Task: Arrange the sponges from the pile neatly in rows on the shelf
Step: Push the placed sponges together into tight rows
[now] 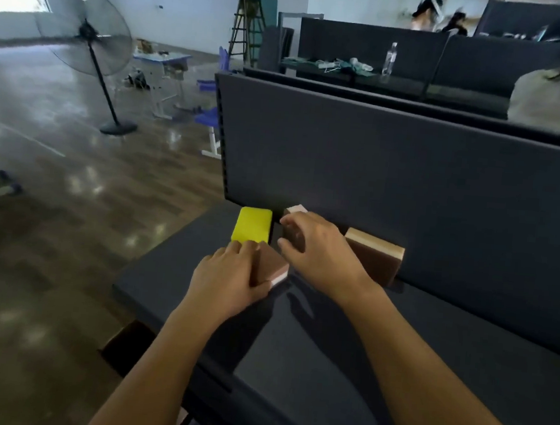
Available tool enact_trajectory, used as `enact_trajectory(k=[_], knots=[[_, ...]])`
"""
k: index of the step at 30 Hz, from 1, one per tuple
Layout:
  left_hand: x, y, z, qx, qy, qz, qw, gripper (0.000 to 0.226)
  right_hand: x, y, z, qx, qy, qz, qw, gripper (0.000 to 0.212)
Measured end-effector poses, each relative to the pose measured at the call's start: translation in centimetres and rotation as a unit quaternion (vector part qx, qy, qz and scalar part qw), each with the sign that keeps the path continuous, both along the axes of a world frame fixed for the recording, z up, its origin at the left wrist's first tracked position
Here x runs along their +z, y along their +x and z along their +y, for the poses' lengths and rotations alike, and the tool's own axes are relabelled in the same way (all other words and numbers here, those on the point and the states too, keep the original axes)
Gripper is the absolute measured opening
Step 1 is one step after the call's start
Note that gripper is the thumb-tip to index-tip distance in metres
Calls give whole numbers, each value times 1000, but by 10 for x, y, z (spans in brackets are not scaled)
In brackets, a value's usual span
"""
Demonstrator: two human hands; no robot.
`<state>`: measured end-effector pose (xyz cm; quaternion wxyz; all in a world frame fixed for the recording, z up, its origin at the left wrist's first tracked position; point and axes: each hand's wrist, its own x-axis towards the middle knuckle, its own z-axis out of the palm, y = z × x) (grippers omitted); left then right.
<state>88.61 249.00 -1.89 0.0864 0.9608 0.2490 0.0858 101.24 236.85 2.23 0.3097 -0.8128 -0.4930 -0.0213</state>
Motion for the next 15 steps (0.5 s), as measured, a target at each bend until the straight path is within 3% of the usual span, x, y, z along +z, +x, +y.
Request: enact_trajectory(k=[7, 12, 15], knots=[[13, -46, 46, 38, -20, -22, 999, 71, -23, 8, 90, -35, -78, -1, 996, 39], [14, -57, 68, 61, -33, -3, 998, 71, -39, 8, 123, -81, -217, -12, 973, 62], [16, -60, 74, 64, -47, 2, 997, 72, -45, 1, 128, -93, -220, 13, 971, 79]])
